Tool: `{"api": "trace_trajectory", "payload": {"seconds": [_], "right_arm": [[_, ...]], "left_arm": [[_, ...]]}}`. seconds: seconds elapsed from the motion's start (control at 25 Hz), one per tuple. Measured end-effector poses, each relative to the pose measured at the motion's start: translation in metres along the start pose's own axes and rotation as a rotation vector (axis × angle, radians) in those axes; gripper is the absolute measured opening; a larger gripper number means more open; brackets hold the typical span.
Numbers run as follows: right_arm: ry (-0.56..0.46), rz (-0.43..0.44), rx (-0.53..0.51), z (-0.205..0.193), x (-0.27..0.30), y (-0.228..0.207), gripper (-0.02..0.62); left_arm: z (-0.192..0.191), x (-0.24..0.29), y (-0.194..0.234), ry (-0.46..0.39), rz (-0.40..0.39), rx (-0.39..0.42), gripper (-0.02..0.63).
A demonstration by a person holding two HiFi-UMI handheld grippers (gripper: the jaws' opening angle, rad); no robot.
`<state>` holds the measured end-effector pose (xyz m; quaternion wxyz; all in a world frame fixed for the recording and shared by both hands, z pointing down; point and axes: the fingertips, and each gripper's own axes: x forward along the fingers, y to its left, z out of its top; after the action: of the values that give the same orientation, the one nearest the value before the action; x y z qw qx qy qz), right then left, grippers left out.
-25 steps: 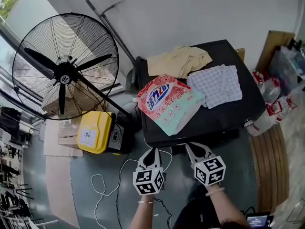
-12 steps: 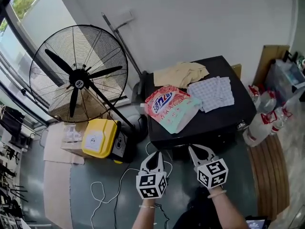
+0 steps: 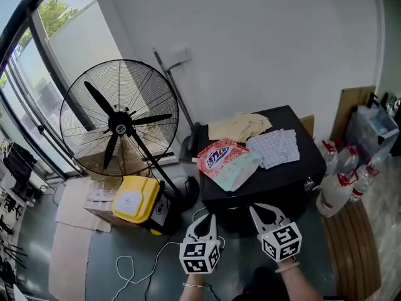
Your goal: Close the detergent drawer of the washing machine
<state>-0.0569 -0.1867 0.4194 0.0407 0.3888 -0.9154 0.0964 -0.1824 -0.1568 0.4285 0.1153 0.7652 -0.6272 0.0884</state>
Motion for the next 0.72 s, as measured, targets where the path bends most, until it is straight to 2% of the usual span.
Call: {"api": "trace_trajectory", "payload": {"seconds": [0.72], "right_arm": [[-0.084, 0.000, -0.102, 0.071, -0.059, -0.001, 0.025]], "left_arm": [[0.070, -0.041, -0.033, -0.092, -0.004, 0.064, 0.017]]}}
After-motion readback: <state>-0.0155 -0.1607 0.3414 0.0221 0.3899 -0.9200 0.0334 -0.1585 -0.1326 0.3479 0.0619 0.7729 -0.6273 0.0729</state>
